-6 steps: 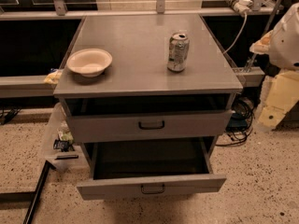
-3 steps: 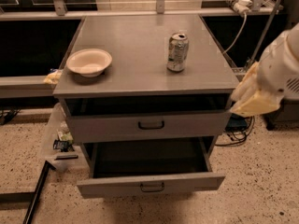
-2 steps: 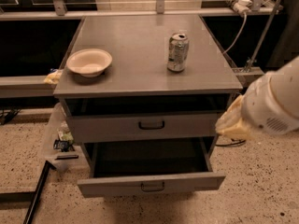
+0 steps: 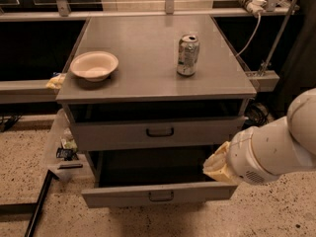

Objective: Close middle drawer

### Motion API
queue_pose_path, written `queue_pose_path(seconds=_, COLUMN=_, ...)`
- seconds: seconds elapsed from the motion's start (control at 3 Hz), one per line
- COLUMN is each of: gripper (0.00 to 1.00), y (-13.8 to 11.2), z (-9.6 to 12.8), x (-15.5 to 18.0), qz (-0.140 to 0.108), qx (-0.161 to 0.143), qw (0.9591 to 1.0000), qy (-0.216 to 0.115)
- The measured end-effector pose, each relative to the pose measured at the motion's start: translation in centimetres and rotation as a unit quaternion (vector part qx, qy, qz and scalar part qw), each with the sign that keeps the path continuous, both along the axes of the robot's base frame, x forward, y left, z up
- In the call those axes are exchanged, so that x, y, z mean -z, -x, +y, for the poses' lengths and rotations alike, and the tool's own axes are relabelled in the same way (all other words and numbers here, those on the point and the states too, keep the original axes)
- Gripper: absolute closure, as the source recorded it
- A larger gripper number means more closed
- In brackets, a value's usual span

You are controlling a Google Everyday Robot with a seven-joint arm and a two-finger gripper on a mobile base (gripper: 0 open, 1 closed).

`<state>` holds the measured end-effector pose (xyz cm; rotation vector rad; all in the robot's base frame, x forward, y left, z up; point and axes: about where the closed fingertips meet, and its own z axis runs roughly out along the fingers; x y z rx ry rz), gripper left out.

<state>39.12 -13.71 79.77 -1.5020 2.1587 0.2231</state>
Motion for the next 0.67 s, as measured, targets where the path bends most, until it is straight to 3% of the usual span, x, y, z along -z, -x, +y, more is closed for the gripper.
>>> queue_pose_path(seconds=0.33, gripper=1.0, y=0.1, z=0.1, x=0.4, qz=0.001, qx=-0.005, qw=1.0, qy=0.0)
queue_pose_path(seconds=0.67, gripper=1.0, y=0.8, z=-0.2, x=4.4, qz=-0.006, qx=-0.017, qw=0.9998, qy=0.007)
